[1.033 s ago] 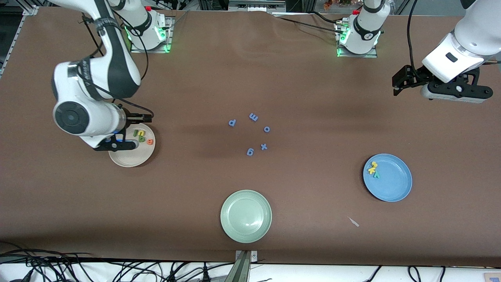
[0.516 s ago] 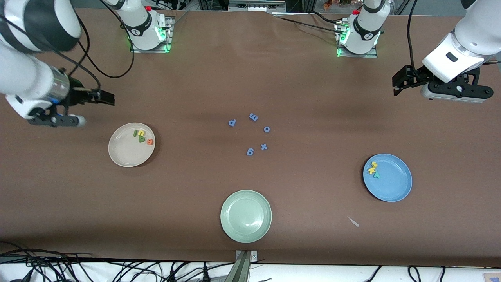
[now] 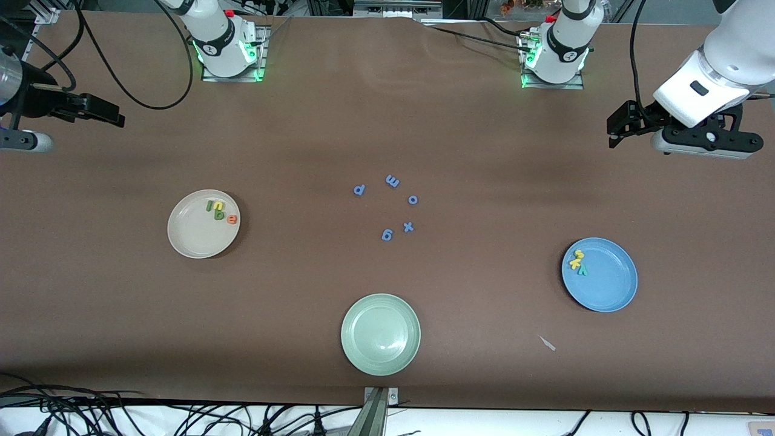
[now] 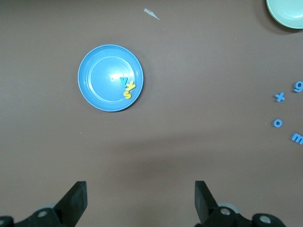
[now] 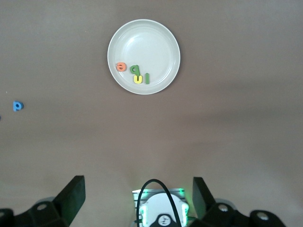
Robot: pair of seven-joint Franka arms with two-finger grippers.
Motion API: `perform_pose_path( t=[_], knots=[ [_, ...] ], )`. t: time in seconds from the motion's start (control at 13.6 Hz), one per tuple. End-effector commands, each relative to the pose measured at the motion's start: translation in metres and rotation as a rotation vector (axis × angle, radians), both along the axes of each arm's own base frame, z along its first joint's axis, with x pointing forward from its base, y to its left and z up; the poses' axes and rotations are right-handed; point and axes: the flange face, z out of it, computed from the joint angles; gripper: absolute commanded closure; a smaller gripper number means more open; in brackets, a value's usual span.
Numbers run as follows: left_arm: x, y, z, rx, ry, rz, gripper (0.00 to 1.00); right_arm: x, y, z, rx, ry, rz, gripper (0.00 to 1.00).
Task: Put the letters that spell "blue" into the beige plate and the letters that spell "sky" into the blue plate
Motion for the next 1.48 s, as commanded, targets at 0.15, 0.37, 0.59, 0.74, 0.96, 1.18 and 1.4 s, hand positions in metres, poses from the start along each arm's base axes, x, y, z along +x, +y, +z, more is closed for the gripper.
perform_pose_path(
  t=[0.15, 0.37, 0.59, 0.74, 0.96, 1.18, 1.4],
  knots=[
    [0.003, -0.004, 0.006, -0.026, -0.006, 0.002, 0.0, 0.016, -0.009, -0.006, -0.022, -0.112, 0.049, 0.0],
    [0.003, -0.004, 0.005, -0.025, -0.003, 0.004, 0.0, 0.02, -0.011, -0.014, -0.034, -0.131, 0.046, 0.0],
    [0.003, -0.005, 0.006, -0.026, -0.004, 0.001, 0.0, 0.022, -0.008, -0.015, -0.037, -0.158, 0.046, 0.0],
    [0.003, -0.006, 0.005, -0.024, -0.003, 0.001, 0.0, 0.022, -0.021, -0.016, -0.037, -0.153, 0.033, 0.0],
    [0.003, -0.007, 0.005, -0.024, -0.003, -0.001, 0.0, 0.021, -0.022, -0.018, -0.038, -0.142, 0.025, 0.0],
    [0.003, -0.007, 0.005, -0.025, -0.003, -0.001, 0.0, 0.022, -0.027, -0.018, -0.039, -0.142, 0.011, 0.0],
    [0.003, -0.007, 0.006, -0.025, -0.004, -0.001, 0.0, 0.023, -0.026, -0.017, -0.038, -0.145, 0.011, 0.0]
  ],
)
